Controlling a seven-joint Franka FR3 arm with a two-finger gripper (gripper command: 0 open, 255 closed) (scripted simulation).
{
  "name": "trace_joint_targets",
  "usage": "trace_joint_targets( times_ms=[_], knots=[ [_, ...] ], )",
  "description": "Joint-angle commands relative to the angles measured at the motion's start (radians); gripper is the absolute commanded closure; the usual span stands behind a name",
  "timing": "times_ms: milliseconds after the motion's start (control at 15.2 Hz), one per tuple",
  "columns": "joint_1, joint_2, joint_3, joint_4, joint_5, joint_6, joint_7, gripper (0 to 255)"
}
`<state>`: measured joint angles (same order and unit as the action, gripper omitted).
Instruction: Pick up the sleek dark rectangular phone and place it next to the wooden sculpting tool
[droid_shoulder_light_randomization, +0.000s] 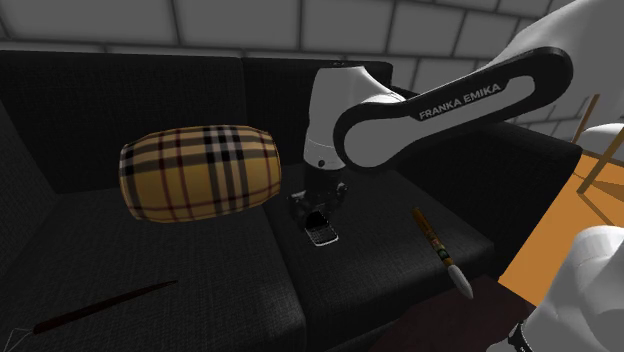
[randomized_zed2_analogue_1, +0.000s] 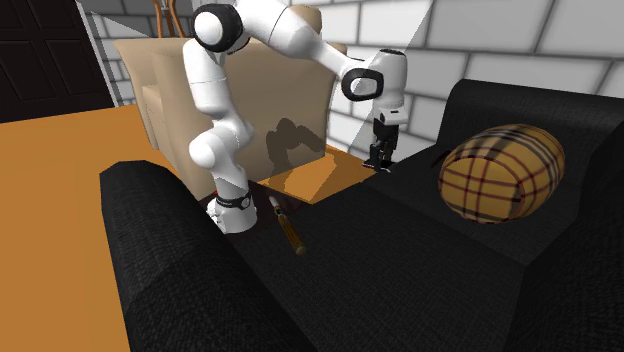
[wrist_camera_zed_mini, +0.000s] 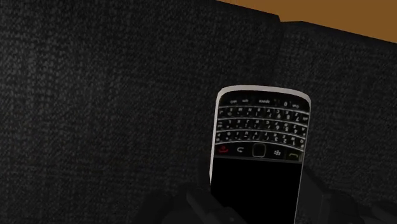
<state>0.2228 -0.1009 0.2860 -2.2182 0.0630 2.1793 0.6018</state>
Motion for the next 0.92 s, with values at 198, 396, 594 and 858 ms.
trace_joint_targets(
  times_ms=[198,396,594,858],
  knots=[
    [0.050,0.087,0.066,0.095,-0.037,-0.008,0.139,255],
    [0.084,0.152,0.099,0.173,-0.071,-0.024,0.223,255],
    [0.123,0.225,0.125,0.261,-0.111,-0.046,0.306,255],
    [0.186,0.333,0.149,0.399,-0.170,-0.087,0.410,255]
  ],
)
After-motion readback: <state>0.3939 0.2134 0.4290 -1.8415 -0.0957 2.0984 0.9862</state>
